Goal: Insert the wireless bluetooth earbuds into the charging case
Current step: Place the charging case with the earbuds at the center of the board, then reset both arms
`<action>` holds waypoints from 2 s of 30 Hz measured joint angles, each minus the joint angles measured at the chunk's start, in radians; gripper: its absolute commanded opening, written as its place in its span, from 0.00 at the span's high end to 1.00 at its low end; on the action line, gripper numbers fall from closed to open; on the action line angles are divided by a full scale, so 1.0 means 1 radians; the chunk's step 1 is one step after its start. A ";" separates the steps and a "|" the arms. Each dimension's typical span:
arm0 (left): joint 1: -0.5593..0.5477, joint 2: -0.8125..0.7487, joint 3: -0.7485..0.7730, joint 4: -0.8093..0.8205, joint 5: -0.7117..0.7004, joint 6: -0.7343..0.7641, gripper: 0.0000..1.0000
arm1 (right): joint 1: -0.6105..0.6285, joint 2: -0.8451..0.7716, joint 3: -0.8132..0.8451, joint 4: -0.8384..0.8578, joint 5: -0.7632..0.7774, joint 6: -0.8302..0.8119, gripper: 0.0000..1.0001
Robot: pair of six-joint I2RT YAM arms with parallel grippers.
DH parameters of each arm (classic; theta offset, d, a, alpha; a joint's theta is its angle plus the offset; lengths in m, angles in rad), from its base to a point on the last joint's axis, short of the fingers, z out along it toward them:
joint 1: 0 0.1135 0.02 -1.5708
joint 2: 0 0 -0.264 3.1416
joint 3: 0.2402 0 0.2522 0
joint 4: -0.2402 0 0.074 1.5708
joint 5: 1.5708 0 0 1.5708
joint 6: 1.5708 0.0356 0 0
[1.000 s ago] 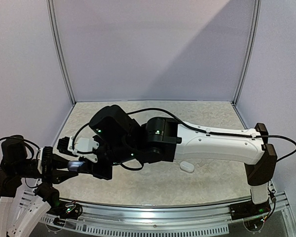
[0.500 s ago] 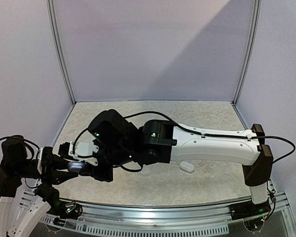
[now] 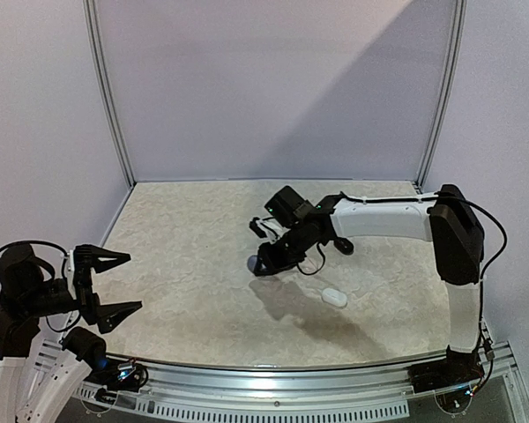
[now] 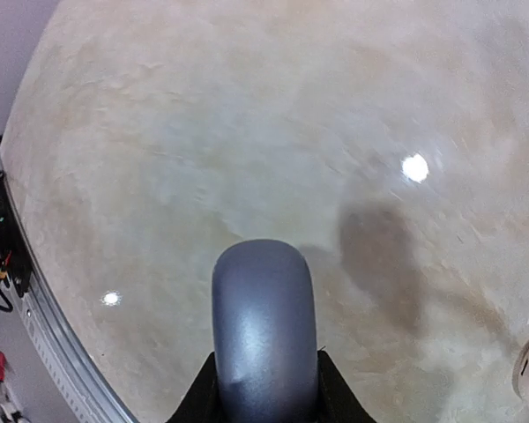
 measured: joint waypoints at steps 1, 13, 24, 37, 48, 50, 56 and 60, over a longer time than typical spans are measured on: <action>0.000 0.002 0.000 0.000 -0.003 -0.001 0.01 | -0.034 0.000 -0.041 0.002 -0.016 0.039 1.00; 0.000 0.019 0.000 0.002 -0.024 -0.009 0.01 | -0.110 0.064 -0.128 0.014 -0.215 0.168 0.68; 0.000 0.019 0.000 0.004 -0.026 -0.010 0.01 | -0.159 0.109 0.009 -0.125 -0.176 0.109 0.02; 0.000 0.034 -0.055 0.088 -0.314 -0.092 0.01 | -0.274 0.017 0.275 -0.344 0.148 -0.029 0.01; 0.061 0.157 -0.124 0.178 -0.828 -0.189 0.01 | -0.813 -0.622 -0.633 0.114 0.453 0.074 0.01; 0.080 0.162 -0.124 0.184 -0.841 -0.196 0.01 | -0.835 -0.737 -0.735 0.187 0.501 0.051 0.01; 0.154 0.174 -0.135 0.209 -0.846 -0.219 0.01 | -0.835 -1.108 -1.077 0.454 0.588 -0.066 0.01; 0.206 0.180 -0.165 0.248 -0.829 -0.248 0.01 | -0.836 -1.369 -1.311 0.634 0.625 -0.135 0.01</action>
